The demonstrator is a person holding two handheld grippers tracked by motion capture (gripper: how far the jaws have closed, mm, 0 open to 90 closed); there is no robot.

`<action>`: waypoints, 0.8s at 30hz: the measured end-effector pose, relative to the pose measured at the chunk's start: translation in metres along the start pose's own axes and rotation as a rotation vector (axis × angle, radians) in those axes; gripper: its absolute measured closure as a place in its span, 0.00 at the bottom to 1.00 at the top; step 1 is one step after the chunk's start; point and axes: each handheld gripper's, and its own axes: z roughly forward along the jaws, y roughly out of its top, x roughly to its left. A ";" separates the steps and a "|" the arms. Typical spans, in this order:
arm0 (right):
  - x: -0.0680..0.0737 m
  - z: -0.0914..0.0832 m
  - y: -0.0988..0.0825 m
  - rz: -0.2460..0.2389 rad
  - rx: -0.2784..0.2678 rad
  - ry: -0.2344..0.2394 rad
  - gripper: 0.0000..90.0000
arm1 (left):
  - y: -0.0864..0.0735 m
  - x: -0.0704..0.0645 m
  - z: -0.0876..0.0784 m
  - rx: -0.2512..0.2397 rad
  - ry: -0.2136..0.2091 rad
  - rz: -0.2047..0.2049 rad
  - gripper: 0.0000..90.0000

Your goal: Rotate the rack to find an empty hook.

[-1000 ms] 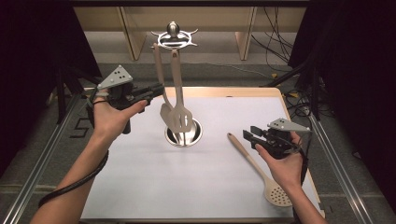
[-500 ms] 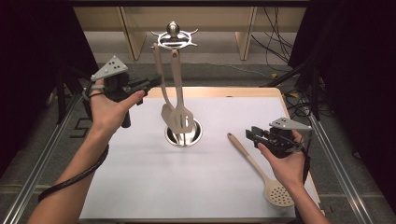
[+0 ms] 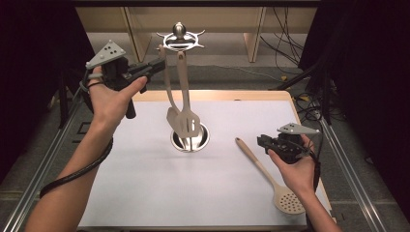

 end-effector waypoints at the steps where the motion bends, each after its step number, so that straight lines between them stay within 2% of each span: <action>1: -0.001 0.001 0.001 -0.016 -0.007 0.002 0.87 | 0.002 0.000 0.000 -0.004 0.002 0.003 0.99; 2: -0.002 0.001 0.001 -0.031 -0.007 0.014 0.86 | 0.003 0.000 0.000 -0.009 0.007 0.002 0.99; 3: -0.003 0.000 0.002 -0.048 -0.006 -0.005 0.86 | 0.005 0.001 0.000 -0.016 0.017 0.008 0.99; 5: -0.003 0.000 0.001 -0.049 0.003 -0.008 0.86 | 0.007 0.002 0.002 -0.017 0.024 0.011 0.99; 6: 0.000 0.000 0.000 -0.010 0.019 -0.002 0.86 | 0.007 0.003 0.003 -0.015 0.027 0.011 0.99; 7: 0.000 -0.001 0.000 0.001 0.023 0.002 0.86 | 0.008 0.004 0.005 -0.014 0.030 0.010 0.99; 9: -0.002 -0.001 0.000 -0.015 0.016 -0.003 0.86 | 0.009 0.006 0.006 -0.012 0.030 0.014 0.99; 11: -0.001 0.000 0.000 0.005 0.001 0.005 0.86 | 0.009 0.008 0.009 -0.017 0.037 0.007 0.99; 15: -0.001 0.000 0.001 0.003 0.001 0.009 0.86 | 0.009 0.011 0.010 -0.019 0.043 0.007 0.99; 16: -0.001 -0.001 0.001 0.006 0.016 0.002 0.86 | 0.009 0.011 0.010 -0.016 0.043 0.011 0.99; 17: -0.001 0.000 0.000 0.008 0.000 0.010 0.86 | 0.009 0.012 0.010 -0.018 0.043 0.006 0.99; 20: -0.002 0.002 0.000 -0.010 -0.012 0.000 0.86 | 0.009 0.014 0.009 -0.015 0.062 -0.003 0.99; 21: -0.003 0.002 0.000 -0.022 -0.006 0.014 0.86 | 0.010 0.017 0.009 -0.027 0.066 0.010 0.99; 22: -0.004 0.001 0.001 -0.038 -0.010 0.002 0.86 | 0.010 0.018 0.010 -0.028 0.072 0.013 0.99; 23: -0.004 0.001 0.001 -0.042 -0.011 -0.001 0.86 | 0.010 0.018 0.010 -0.021 0.082 -0.007 0.99; 24: -0.004 0.002 0.001 -0.044 -0.013 -0.002 0.86 | 0.010 0.020 0.011 -0.020 0.086 -0.005 0.99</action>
